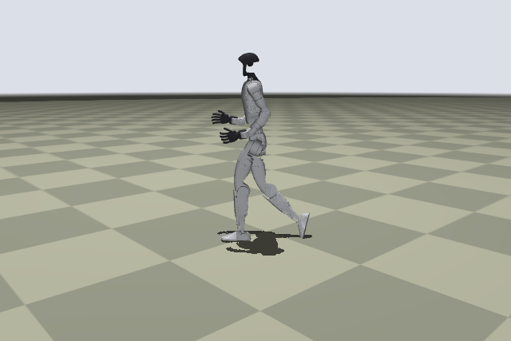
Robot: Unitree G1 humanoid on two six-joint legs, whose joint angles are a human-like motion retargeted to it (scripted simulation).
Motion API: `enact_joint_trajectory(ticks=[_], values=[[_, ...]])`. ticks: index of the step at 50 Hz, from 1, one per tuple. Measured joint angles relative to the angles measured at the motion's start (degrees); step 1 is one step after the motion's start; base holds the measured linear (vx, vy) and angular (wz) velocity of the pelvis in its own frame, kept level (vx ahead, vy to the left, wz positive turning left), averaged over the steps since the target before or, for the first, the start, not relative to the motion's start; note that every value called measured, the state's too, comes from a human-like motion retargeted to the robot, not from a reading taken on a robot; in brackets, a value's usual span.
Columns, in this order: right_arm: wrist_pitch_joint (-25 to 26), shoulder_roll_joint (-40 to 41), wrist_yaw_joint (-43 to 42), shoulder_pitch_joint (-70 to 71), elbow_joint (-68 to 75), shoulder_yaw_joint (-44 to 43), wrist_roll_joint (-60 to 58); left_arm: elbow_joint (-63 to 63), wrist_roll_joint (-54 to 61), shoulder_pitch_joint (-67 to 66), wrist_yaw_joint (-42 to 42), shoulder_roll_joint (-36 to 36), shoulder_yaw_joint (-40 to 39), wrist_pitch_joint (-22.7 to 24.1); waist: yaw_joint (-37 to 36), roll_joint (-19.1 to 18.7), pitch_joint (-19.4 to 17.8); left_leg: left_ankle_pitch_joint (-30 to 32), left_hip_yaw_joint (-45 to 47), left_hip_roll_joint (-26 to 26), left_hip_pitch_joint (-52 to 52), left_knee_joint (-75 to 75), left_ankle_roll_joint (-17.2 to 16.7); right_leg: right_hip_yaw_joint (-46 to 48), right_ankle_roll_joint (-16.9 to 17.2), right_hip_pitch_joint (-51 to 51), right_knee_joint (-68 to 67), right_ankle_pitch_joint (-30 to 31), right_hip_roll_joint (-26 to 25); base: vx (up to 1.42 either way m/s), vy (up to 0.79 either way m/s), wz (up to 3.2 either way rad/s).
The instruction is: Walk run
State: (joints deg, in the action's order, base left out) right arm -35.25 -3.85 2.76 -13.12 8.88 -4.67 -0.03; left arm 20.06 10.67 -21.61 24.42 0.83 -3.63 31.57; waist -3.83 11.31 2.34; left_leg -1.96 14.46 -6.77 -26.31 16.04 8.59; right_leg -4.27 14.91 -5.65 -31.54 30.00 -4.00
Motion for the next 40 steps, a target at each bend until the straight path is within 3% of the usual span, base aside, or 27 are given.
enact_joint_trajectory(ticks=[3,5,8,12,17,18,20,22,24,25,27,29,32,36,40], values=[[0.13,-0.44,6.93,-4.87,3.99,-1.63,-1.95,-0.68,1.94,2.05,0.06,1.23,0.95,1.33,1.81,-0.68,0.32,-9.35,-13.15,-2.38,-0.80,13.68,-5.11,0.00,0.01,4.85,-16.58,0.00,-6.09,1.67,-0.16,-0.22],[1.45,0.99,9.83,-6.79,7.80,-1.60,-1.79,0.30,3.61,6.17,-0.54,1.41,0.37,1.74,2.92,-4.88,1.56,-11.32,-9.47,4.83,2.87,13.11,-5.28,-2.97,-0.22,10.33,-17.56,-3.80,-11.77,1.06,0.00,-0.23],[1.82,2.13,14.22,-12.43,10.50,-1.18,7.17,1.06,3.98,9.00,-3.24,0.66,3.15,1.47,2.68,-7.94,2.73,-11.70,-10.32,5.56,10.77,7.90,-5.50,0.70,-6.36,19.42,-16.68,-15.86,-10.46,1.27,-0.14,-0.01],[1.87,3.88,16.85,-17.16,13.08,-3.73,16.95,0.93,7.83,9.07,-4.43,-0.91,4.76,0.75,8.38,-12.28,3.27,0.92,-10.68,7.08,20.43,-1.19,-7.91,7.60,-9.25,27.78,-2.85,-24.15,-1.84,1.18,-0.10,0.70],[0.44,5.02,13.63,-17.53,13.11,-7.52,16.91,-0.41,11.35,8.06,-2.43,0.97,5.72,0.21,14.03,-14.14,2.30,19.12,-10.35,7.68,30.30,-4.53,-11.13,-2.89,-14.69,31.23,21.21,-30.89,1.24,1.23,-0.20,0.62],[0.20,5.68,12.14,-16.89,12.80,-7.68,15.70,-0.75,11.32,8.36,-2.39,2.24,5.75,0.40,14.49,-14.21,1.96,21.75,-8.47,8.69,32.32,-4.22,-11.92,-3.50,-14.82,30.91,23.96,-31.24,2.67,1.36,-0.39,0.61],[0.00,7.63,8.81,-15.31,11.49,-7.52,13.74,-1.48,10.57,9.70,-2.79,5.38,6.55,0.69,17.01,-12.82,0.45,26.69,-9.44,8.52,35.03,0.70,-13.26,-0.29,-10.61,29.54,24.02,-22.41,7.25,1.10,-0.36,0.95],[-0.08,9.28,6.43,-14.08,9.70,-5.94,14.15,-2.15,9.35,10.83,-1.57,8.52,6.78,0.31,16.53,-13.47,0.64,31.33,-9.36,10.55,31.94,13.44,-15.12,0.16,-18.24,30.16,15.23,-28.19,3.54,1.35,-0.56,0.49],[-0.17,10.69,5.42,-11.85,9.55,-5.72,16.31,-1.59,7.60,10.50,2.58,9.48,6.58,0.03,14.39,-15.72,-0.06,31.96,-9.14,16.05,26.49,31.46,-14.49,3.84,-20.15,27.99,8.36,-34.54,0.03,1.20,-0.55,0.41],[0.16,11.32,5.27,-9.03,10.15,-6.95,17.88,-0.91,6.76,10.83,5.02,9.06,6.54,-0.01,13.08,-16.07,-0.37,31.96,-10.75,17.94,23.42,38.18,-14.59,5.07,-19.81,26.39,7.59,-36.10,-0.06,0.86,-0.33,0.46],[1.33,10.45,6.67,-3.81,11.41,-7.80,20.18,1.06,6.11,9.59,5.71,6.31,6.21,0.01,11.71,-13.75,1.15,24.98,-7.48,15.62,18.78,39.46,-9.98,4.43,-20.74,23.49,9.35,-36.66,0.91,1.20,-0.29,0.18],[1.09,9.04,6.43,0.28,11.81,-6.25,21.14,2.26,5.85,6.69,4.52,3.97,7.27,0.63,10.99,-12.60,1.56,15.44,-7.96,10.43,14.25,38.76,-6.90,4.35,-19.95,20.06,12.19,-34.72,1.97,1.35,-0.12,0.06],[-0.32,6.37,5.77,3.94,10.33,-5.81,20.19,3.21,4.77,1.83,4.61,1.12,7.62,0.70,6.21,-9.89,1.67,4.98,-8.86,1.92,7.13,30.58,-6.38,5.17,-17.45,13.82,18.50,-28.05,3.71,0.96,-0.10,-0.45],[-0.20,3.10,6.54,6.23,6.37,-4.31,15.93,4.30,3.38,-2.15,6.62,0.84,6.52,0.58,-1.86,-7.84,1.60,0.68,-4.62,-0.04,3.16,7.31,-2.91,8.30,-13.09,6.46,24.45,-19.50,2.71,0.99,-0.22,-0.52],[2.31,-1.20,8.64,7.05,1.46,-3.30,11.22,3.48,2.45,-3.41,7.31,1.86,5.54,0.92,-6.07,-7.17,0.82,1.36,1.97,-1.35,3.27,-10.09,-0.18,12.18,-9.14,-0.34,25.43,-15.69,0.45,1.01,-0.23,0.15]])
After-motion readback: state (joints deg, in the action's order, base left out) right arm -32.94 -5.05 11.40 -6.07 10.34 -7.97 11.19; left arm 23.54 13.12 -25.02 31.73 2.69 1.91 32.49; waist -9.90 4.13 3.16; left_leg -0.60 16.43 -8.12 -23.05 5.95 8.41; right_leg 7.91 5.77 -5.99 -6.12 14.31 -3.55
